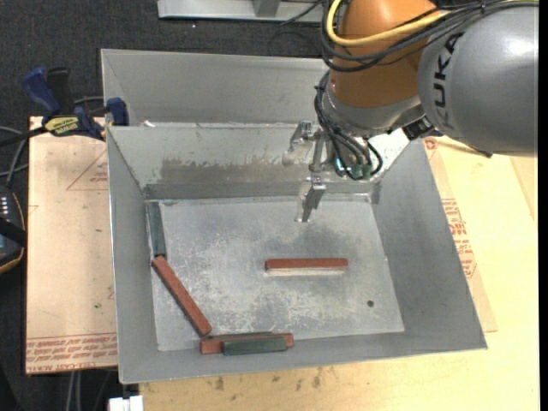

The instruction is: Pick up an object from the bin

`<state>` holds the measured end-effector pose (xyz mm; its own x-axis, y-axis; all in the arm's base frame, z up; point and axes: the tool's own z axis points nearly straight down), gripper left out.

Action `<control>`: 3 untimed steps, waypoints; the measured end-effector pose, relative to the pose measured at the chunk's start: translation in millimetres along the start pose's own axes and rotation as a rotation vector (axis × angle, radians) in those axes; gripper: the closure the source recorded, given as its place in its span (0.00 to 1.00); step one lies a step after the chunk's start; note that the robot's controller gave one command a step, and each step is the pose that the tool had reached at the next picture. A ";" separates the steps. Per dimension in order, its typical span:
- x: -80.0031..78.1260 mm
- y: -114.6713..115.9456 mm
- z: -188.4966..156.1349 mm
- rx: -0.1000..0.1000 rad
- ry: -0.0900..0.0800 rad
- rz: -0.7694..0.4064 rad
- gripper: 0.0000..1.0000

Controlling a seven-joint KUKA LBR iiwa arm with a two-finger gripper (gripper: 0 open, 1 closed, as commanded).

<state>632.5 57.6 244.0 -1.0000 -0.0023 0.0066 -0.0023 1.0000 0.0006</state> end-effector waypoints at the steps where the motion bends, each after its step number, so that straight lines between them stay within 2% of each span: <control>1: -1.5 -0.6 -4.7 -0.001 -0.008 0.003 1.00; 2: -1.5 -0.6 -4.7 -0.001 -0.008 0.003 1.00; 3: -5.9 10.3 28.7 -0.001 -0.017 0.100 1.00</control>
Offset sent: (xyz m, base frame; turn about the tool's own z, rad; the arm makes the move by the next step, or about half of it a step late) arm 0.0000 0.0000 0.0000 0.0000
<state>638.2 67.9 215.3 -0.9952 0.0974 -0.0105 0.0974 0.9952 0.0021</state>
